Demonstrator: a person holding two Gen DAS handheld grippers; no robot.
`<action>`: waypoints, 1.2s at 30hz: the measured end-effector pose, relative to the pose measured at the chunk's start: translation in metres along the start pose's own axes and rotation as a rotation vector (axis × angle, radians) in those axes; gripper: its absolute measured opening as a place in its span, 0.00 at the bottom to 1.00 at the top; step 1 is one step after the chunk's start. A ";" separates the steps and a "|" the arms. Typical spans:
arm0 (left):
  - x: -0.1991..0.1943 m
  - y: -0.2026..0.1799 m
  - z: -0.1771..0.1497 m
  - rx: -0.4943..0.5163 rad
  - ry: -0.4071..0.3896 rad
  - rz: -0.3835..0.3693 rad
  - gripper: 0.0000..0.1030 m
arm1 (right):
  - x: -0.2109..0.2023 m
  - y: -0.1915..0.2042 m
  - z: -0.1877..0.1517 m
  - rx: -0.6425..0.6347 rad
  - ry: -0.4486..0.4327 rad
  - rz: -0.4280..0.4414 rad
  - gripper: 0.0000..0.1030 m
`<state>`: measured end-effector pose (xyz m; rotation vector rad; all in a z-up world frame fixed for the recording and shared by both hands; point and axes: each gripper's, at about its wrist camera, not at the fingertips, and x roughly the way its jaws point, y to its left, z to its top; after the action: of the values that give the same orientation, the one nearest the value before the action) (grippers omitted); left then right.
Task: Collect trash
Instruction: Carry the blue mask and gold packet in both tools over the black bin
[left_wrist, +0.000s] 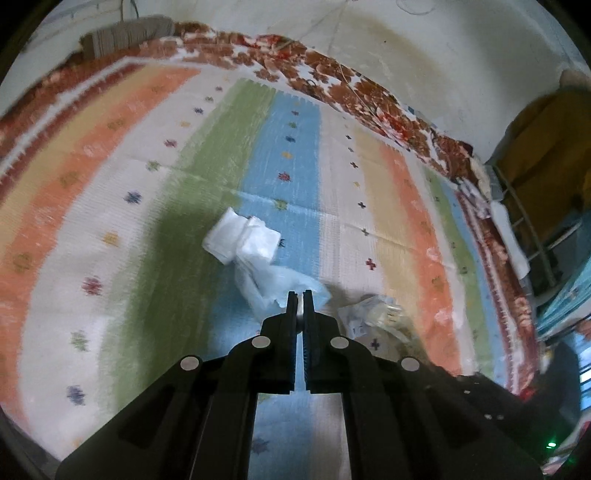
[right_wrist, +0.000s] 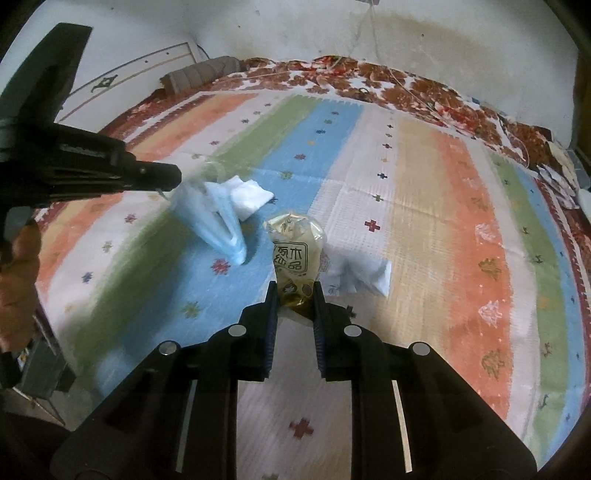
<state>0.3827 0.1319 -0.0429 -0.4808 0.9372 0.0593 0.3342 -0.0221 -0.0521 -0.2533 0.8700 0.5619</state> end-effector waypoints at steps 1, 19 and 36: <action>-0.006 -0.003 -0.001 0.015 -0.006 0.007 0.02 | -0.006 0.002 -0.001 -0.009 0.003 0.002 0.16; -0.078 -0.022 -0.046 0.101 -0.002 0.095 0.02 | -0.086 0.015 -0.031 -0.001 -0.016 0.055 0.16; -0.143 -0.050 -0.098 0.100 -0.053 -0.035 0.02 | -0.145 0.019 -0.070 0.047 -0.031 0.074 0.16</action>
<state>0.2354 0.0677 0.0393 -0.4007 0.8750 -0.0063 0.2040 -0.0885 0.0174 -0.1703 0.8640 0.6118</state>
